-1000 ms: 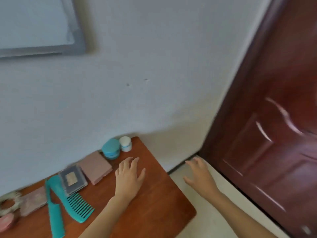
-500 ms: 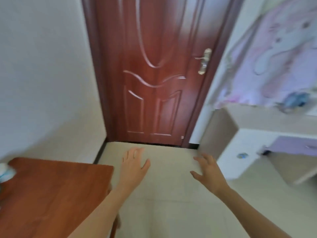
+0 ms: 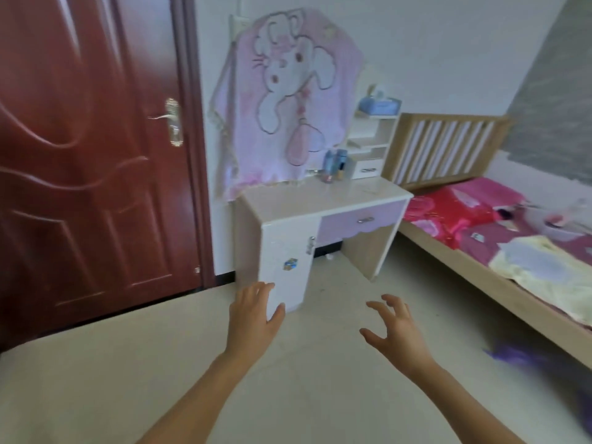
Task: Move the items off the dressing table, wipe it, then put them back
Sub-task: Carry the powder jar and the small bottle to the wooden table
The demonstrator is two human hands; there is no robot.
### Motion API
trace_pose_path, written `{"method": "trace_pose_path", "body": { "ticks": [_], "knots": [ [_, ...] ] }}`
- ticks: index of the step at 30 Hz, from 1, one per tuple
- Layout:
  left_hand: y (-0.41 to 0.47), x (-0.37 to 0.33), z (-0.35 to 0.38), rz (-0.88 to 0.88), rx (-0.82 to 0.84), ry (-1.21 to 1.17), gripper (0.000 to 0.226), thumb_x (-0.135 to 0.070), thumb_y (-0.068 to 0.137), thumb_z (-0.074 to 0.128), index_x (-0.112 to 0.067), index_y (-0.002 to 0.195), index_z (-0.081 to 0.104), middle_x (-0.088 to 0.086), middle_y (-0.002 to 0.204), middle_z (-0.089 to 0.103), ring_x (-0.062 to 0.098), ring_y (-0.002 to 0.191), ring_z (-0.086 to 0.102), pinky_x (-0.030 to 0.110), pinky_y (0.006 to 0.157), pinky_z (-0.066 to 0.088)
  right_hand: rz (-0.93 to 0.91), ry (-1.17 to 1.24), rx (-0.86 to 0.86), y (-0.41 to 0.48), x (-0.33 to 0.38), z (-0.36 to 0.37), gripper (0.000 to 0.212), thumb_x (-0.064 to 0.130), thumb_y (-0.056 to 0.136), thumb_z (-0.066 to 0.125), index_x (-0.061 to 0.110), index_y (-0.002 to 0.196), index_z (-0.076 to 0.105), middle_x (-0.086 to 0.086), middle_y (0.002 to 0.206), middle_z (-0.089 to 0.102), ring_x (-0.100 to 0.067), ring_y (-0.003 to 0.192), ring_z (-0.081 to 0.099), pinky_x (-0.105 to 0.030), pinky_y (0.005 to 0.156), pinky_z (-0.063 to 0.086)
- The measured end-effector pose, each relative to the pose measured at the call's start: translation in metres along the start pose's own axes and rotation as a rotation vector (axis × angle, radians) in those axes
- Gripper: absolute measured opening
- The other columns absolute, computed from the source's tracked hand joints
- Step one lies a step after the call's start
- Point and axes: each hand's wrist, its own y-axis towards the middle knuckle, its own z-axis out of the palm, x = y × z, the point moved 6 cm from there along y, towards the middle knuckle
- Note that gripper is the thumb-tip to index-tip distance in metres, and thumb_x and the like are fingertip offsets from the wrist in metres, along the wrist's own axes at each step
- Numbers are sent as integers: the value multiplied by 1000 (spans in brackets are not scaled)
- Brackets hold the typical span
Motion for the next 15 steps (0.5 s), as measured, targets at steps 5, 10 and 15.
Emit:
{"method": "trace_pose_path", "body": {
  "ticks": [5,10,15],
  "knots": [
    [-4,-83,90,25,72,-74,39,-24,88,57,-10,124,51,5,126,51,26,122,40,35,97,33,78,17,-11,-14,-105,-31,55,41,84,60,24,132,41,-6,142,30,-20,124,42,-28,100,40],
    [8,-121,137,8,109,-83,39,-24,88,56,-11,125,50,4,128,50,25,123,38,34,100,34,91,43,-11,-5,-167,-38,55,42,84,60,27,133,39,-4,142,29,-18,125,40,-26,100,39],
    [60,-124,160,7,78,-62,39,-18,86,60,-7,123,52,9,126,52,29,121,40,39,99,35,83,65,-30,40,-197,-39,55,42,85,58,27,134,38,-4,142,28,-18,125,39,-26,99,40]
  ]
}}
